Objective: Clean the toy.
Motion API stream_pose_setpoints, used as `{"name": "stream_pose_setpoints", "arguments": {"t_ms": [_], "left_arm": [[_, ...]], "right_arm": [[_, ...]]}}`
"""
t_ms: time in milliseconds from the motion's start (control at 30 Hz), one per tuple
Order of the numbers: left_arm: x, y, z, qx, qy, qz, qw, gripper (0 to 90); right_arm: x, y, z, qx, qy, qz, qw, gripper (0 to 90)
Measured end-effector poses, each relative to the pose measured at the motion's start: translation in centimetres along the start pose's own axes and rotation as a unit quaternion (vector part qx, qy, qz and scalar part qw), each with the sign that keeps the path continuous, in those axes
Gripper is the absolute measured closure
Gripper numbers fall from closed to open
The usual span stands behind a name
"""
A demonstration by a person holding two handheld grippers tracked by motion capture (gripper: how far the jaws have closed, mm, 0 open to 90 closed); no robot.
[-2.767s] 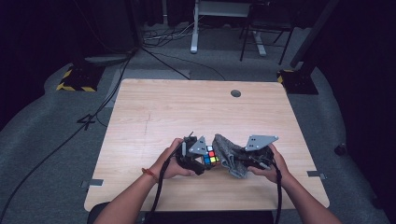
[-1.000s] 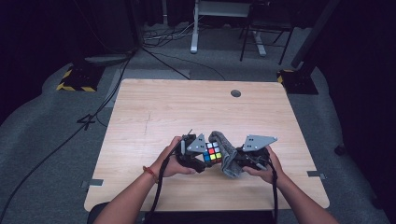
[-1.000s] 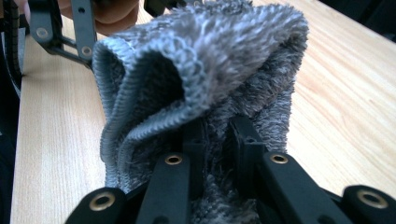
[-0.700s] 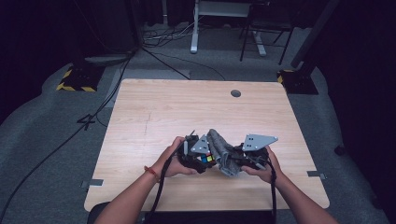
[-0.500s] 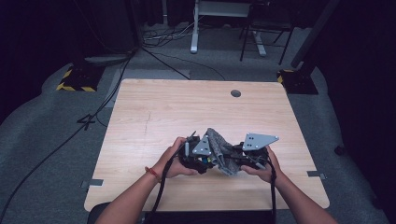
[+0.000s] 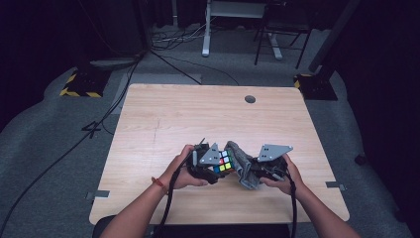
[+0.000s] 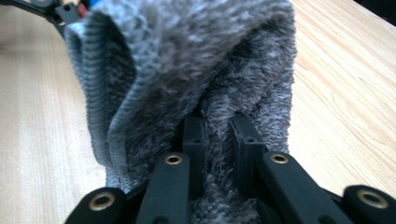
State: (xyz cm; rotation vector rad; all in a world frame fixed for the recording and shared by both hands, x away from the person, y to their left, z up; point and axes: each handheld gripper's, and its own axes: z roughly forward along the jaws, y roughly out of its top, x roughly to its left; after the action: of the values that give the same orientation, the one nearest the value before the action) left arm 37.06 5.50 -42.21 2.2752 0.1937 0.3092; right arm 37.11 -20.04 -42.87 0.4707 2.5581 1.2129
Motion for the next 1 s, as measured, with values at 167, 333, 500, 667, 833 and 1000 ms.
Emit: {"name": "stream_pose_setpoints", "arguments": {"t_ms": [167, 333, 500, 667, 833, 1000], "left_arm": [[-0.4, -0.1, 0.7, 0.019, -0.002, 0.002, 0.9998, 33.8], [-1.0, -0.1, 1.8, 0.032, -0.017, 0.010, 0.9993, 33.8], [-1.0, 0.0, 1.2, 0.018, -0.019, 0.010, 0.9996, 33.8], [-0.5, -0.1, 0.3, 0.002, -0.013, 0.000, 0.9999, 33.8], [-0.1, 0.0, -0.5, -0.010, -0.006, -0.004, 0.9999, 33.8], [0.1, -0.2, -0.4, -0.009, -0.004, -0.008, 0.9999, 33.8]], "right_arm": [[0.6, 0.8, -1.1, -0.052, 0.019, 0.000, 0.9985, 78.9], [1.8, 2.1, -1.4, -0.063, 0.004, -0.036, 0.9974, 78.7], [0.0, 1.1, -0.3, -0.037, -0.006, 0.002, 0.9993, 78.8], [-0.3, 0.2, 0.2, -0.003, 0.007, 0.009, 0.9999, 78.8], [0.3, -0.3, 0.3, 0.010, 0.016, 0.001, 0.9998, 78.8], [1.0, 0.4, -0.5, -0.006, 0.005, -0.018, 0.9998, 78.8]]}}
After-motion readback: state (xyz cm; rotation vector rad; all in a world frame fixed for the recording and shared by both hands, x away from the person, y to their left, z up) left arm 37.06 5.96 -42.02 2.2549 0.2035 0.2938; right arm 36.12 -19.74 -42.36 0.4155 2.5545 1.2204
